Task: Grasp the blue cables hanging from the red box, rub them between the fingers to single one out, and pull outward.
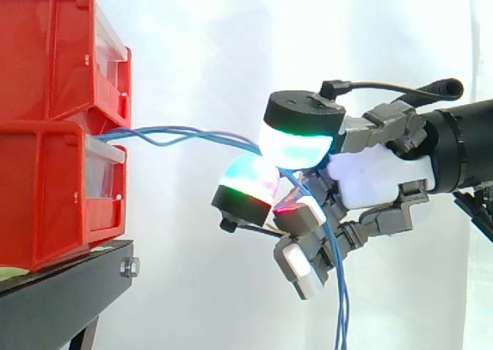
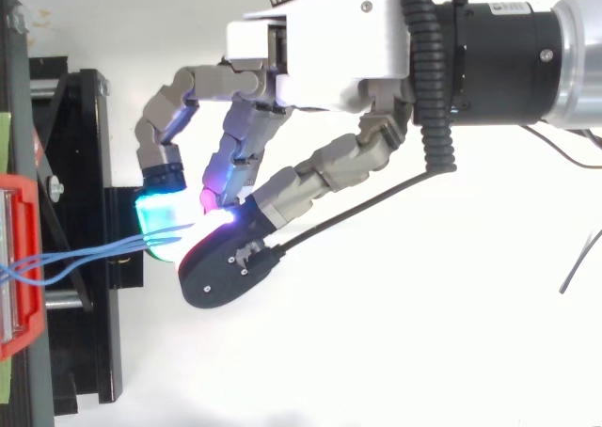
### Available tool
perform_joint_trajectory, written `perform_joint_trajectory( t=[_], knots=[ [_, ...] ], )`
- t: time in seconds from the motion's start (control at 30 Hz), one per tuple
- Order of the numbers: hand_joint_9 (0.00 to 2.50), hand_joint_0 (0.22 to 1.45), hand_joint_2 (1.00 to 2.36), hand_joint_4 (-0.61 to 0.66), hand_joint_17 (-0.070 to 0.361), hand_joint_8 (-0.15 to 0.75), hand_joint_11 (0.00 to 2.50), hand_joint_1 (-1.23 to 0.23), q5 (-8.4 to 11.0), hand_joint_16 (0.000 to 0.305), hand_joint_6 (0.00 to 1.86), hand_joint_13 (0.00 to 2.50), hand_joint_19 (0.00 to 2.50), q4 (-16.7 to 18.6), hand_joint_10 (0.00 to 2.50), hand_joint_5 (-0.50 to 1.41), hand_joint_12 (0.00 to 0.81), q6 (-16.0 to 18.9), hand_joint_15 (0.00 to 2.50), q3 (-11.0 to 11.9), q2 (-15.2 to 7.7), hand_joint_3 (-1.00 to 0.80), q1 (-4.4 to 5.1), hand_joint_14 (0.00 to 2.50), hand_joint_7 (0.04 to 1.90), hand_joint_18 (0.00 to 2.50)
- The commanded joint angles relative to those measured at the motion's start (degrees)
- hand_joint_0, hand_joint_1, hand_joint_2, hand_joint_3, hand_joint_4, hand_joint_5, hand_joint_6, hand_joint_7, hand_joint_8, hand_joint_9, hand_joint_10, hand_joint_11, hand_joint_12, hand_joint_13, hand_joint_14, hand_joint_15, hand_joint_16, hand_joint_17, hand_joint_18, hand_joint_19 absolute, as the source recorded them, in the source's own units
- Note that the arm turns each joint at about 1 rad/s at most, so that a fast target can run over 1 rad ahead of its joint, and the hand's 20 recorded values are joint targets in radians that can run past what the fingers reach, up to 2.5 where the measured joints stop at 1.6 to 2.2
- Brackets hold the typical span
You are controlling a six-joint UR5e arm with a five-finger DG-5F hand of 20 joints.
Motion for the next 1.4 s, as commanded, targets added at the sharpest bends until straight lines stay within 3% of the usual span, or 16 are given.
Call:
perform_joint_trajectory(
  t=[0.0,0.2,0.3,0.4,0.47,0.57,0.77,1.07,1.37],
  knots=[
    [1.04,0.84,1.01,-0.16,0.109,0.271,0.93,-0.93,0.00,0.048,0.94,0.91,0.55,0.0,0.02,-0.19,0.354,0.0,0.58,0.1,0.0,-0.40,0.00,0.02,1.00,0.71],
    [1.08,0.86,1.00,-0.23,0.104,0.262,0.93,-0.94,-0.09,0.046,0.94,0.91,0.57,-0.3,0.02,-0.17,0.346,0.1,0.58,0.1,0.0,-0.46,-0.09,0.02,1.06,0.71],
    [1.09,0.85,1.00,-0.17,0.104,0.263,0.93,-0.95,-0.09,0.046,0.94,0.92,0.55,-0.4,0.02,-0.17,0.349,0.1,0.58,0.1,0.0,-0.49,-0.09,0.02,1.03,0.73],
    [1.10,0.77,1.00,-0.08,0.104,0.275,0.93,-0.95,-0.09,0.046,0.93,0.94,0.52,-0.4,0.02,-0.16,0.354,0.1,0.57,0.1,0.0,-0.50,-0.18,0.02,1.10,0.78],
    [1.12,0.67,1.00,-0.01,0.104,0.281,0.93,-0.91,-0.09,0.046,0.93,0.95,0.54,-0.4,0.02,-0.16,0.361,0.1,0.58,0.1,0.0,-0.50,-0.18,0.02,0.93,0.78],
    [1.13,0.57,1.00,0.03,0.110,0.292,0.93,-0.88,-0.09,0.049,0.90,0.95,0.56,-0.4,0.02,-0.15,0.372,0.1,0.59,0.1,0.0,-0.50,-0.18,0.02,0.99,0.78],
    [1.13,0.49,1.00,0.07,0.124,0.311,0.91,-0.84,-0.09,0.055,0.88,0.97,0.57,-0.5,0.02,-0.16,0.397,0.1,0.60,0.1,0.0,-0.50,-0.26,0.02,0.94,0.81],
    [1.14,0.57,1.00,0.05,0.114,0.292,0.91,-0.65,-0.09,0.051,0.87,0.96,0.60,-0.5,0.02,-0.16,0.381,0.1,0.60,0.1,0.1,-0.49,-0.18,0.02,0.97,0.77],
    [1.13,0.60,1.02,0.05,0.116,0.296,0.91,-0.69,-0.09,0.051,0.89,0.95,0.61,-0.5,0.02,-0.16,0.386,0.1,0.60,0.1,0.0,-0.25,-0.26,0.02,0.98,0.77]
  ],
)
